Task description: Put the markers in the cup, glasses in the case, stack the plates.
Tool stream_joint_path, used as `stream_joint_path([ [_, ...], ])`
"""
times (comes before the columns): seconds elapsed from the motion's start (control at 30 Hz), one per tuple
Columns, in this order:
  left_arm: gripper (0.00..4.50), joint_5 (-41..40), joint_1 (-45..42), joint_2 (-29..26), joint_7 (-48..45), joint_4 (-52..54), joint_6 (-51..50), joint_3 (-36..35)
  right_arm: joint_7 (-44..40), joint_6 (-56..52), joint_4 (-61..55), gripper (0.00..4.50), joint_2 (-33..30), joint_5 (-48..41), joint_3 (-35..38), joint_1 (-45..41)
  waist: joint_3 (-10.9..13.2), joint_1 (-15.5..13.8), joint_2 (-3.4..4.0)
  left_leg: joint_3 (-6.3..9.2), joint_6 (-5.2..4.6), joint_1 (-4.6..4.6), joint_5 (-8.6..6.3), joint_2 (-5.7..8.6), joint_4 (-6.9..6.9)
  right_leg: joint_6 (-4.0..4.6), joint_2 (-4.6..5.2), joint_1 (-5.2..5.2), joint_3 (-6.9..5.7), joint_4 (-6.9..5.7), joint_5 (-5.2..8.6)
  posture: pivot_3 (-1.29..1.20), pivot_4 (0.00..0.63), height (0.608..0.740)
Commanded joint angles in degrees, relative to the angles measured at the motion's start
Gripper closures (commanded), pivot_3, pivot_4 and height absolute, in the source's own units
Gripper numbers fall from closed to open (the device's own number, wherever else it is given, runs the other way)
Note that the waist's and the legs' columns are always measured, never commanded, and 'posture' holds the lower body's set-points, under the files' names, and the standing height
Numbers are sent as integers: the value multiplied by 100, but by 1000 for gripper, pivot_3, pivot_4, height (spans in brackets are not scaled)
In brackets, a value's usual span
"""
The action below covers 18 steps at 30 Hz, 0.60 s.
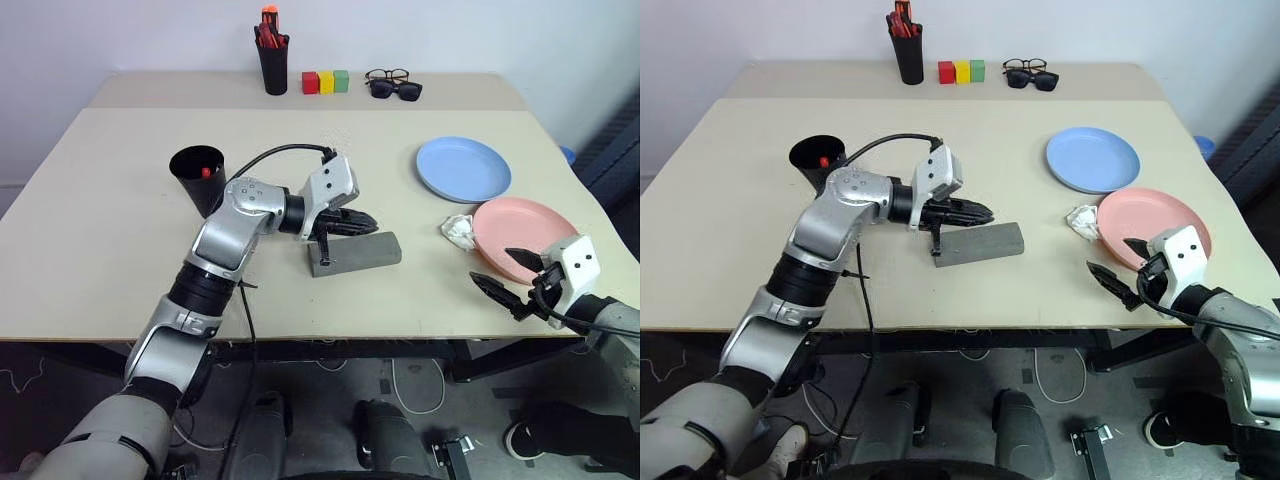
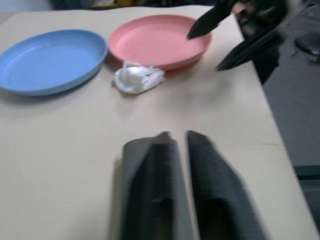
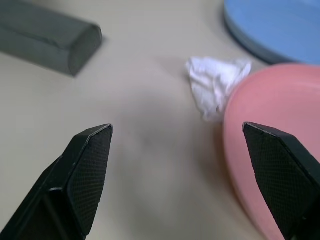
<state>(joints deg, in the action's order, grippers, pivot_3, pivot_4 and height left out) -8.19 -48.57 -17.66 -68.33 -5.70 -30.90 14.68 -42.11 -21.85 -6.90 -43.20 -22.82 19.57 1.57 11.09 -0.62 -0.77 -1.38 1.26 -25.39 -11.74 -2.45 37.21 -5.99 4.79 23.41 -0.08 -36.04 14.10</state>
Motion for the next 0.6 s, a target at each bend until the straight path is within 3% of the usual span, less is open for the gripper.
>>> stream_joint_path([
  [0.03,2105,-283,66,-163,-239,429,-124,123,-53,478,632,261,-67,319,-90,-316,0,10,0,0,0,1,0,0,1,0,0,0,1,-2,0,0,150,740],
  [0.17,43,-310,47,-210,-89,498,-149,180,-118,891,1438,261,-34,606,-332,-763,-1,9,2,1,1,4,1,-1,8,1,-3,-4,3,-6,-1,0,150,740],
  [0.43,10,-210,196,-412,172,748,47,327,-82,1275,2732,261,12,1062,-779,-1625,-1,33,2,0,0,3,1,-1,4,0,-5,-2,6,-5,-1,0,150,740],
  [0.53,0,-251,223,-435,280,824,-8,312,-38,1334,3129,1176,8,1187,-868,-1882,-1,42,2,1,0,4,1,-1,4,0,-6,-3,6,-6,-1,0,150,740],
  [0.6,0,-225,225,-454,379,804,2,295,-42,1381,3320,2160,-2,1258,-923,-1999,-1,46,2,0,1,4,2,-1,6,0,-6,-4,6,-6,-2,0,150,740],
])
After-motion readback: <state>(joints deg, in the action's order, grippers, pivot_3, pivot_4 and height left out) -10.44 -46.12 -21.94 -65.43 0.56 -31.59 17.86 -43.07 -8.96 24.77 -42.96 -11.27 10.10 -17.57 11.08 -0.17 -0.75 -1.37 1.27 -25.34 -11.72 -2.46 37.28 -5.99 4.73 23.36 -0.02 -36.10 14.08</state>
